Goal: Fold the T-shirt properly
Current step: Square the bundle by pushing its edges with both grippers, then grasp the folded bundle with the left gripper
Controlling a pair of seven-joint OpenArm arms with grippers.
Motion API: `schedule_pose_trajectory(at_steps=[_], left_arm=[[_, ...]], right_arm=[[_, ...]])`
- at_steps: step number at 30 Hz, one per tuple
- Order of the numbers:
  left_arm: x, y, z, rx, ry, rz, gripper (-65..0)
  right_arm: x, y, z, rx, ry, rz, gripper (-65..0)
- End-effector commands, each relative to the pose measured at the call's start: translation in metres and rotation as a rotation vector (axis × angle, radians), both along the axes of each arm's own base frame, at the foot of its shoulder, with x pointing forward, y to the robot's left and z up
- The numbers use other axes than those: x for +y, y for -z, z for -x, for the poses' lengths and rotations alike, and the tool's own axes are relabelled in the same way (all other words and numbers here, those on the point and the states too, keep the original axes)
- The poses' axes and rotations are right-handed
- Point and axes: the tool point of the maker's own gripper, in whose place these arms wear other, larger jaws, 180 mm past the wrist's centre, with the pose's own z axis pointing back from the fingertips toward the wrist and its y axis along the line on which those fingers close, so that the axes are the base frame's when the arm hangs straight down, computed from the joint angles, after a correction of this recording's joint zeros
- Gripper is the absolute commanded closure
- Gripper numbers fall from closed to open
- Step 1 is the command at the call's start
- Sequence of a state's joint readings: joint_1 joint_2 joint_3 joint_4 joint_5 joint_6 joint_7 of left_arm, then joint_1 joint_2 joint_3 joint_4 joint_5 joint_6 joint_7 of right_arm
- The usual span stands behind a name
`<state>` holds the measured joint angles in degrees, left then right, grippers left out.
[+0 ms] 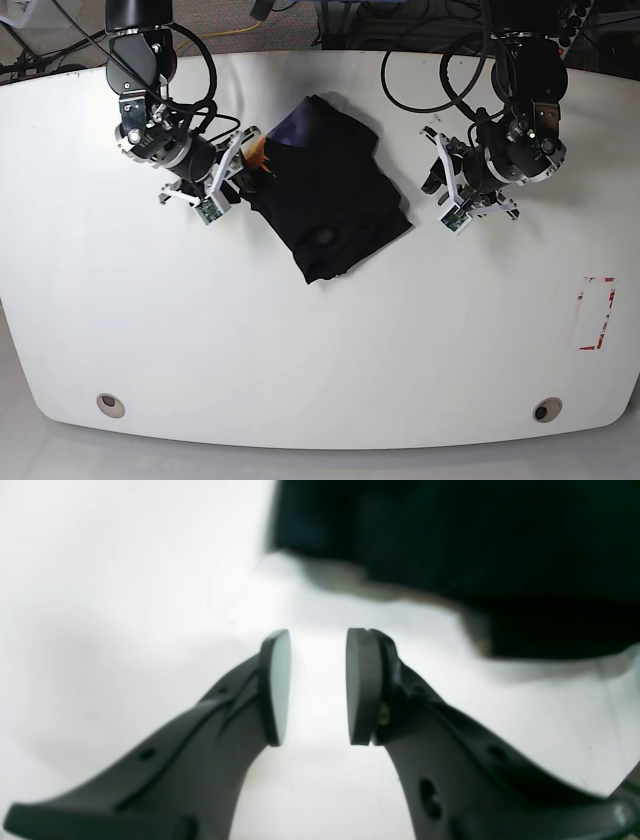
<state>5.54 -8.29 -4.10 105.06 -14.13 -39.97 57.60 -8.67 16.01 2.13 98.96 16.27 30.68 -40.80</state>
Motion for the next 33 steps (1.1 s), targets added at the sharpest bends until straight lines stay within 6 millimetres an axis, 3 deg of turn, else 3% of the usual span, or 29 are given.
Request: schedule_pose_trajectory(at_steps=[1,7,11,16,18,22,24,30,33], left_arm=[[-0.002,-0.012,-0.007,-0.043,0.005,0.015,-17.1],[-0.003,-0.012,-0.007,-0.044,0.007,0.018,-17.1],[-0.005,-0.012,-0.007,-0.043,0.009,0.022,-17.1],[-0.008,-0.027,-0.010,-0.089,0.018,0.021,-17.1],[-0.010,-0.033,-0.011,-0.110,0.022,0.022,-17.1],[-0.020,-0.041,-0.014,-0.133,0.021,0.054,-17.1],[-0.024,-0.046,-0.016,-0.148,0.023,0.063,-17.4],[-0.038,-0.053,-0.020,-0.166,0.034,0.089,-28.1],[-0.038,-0.052,-0.020,-0.165,0.033,0.090,-30.0]], right_arm=[[-0.011,-0.026,-0.016,-0.083,0.024,0.004,-18.7],[-0.024,-0.011,-0.021,-0.044,0.053,0.014,-18.7],[-0.034,0.017,-0.018,0.041,0.089,0.012,-18.7],[-0.028,0.023,-0.006,0.058,0.078,0.004,-18.7],[-0.016,0.023,0.003,0.064,0.057,-0.008,-18.7],[0.040,0.028,0.028,0.094,-0.040,-0.074,-18.7],[0.055,0.030,0.036,0.108,-0.065,-0.097,-18.7],[0.110,0.029,0.055,0.136,-0.154,-0.174,-18.7],[0.123,0.027,0.057,0.135,-0.186,-0.186,-18.7]])
